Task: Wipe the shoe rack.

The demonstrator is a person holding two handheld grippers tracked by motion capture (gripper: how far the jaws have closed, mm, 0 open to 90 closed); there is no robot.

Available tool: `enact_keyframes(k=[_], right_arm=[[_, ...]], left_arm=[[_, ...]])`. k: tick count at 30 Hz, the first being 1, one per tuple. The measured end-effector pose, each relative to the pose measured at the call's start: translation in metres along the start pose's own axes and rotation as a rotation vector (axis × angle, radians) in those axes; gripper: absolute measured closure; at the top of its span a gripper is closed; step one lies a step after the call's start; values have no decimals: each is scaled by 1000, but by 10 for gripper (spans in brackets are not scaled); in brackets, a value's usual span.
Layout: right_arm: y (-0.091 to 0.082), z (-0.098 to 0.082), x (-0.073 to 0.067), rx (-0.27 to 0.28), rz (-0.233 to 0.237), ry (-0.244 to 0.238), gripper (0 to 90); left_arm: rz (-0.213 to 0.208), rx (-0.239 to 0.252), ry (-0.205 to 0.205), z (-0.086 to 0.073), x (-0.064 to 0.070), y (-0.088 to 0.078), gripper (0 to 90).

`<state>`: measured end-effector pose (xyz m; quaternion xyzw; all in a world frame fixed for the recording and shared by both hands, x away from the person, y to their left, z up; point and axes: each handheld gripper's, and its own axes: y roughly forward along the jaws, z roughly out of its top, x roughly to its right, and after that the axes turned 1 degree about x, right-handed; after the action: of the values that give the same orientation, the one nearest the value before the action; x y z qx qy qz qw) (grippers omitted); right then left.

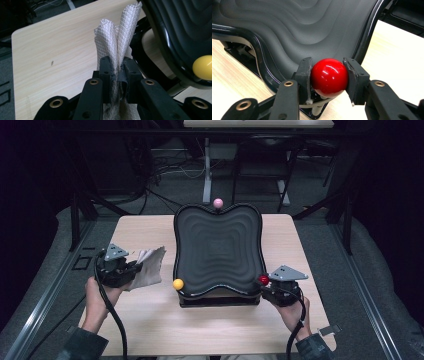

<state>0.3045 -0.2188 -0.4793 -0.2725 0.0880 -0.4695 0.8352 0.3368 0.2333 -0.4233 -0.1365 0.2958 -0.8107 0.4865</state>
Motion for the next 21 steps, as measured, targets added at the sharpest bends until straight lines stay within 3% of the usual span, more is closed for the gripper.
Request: enact_keyframes(k=[12,21], right_arm=[[0,0,1,1,6,-3,599],[0,-1,1,3,6,-2,600]], left_arm=[[4,49,44,33,9,-5,795],[-15,81,65,58,17,-3,798]])
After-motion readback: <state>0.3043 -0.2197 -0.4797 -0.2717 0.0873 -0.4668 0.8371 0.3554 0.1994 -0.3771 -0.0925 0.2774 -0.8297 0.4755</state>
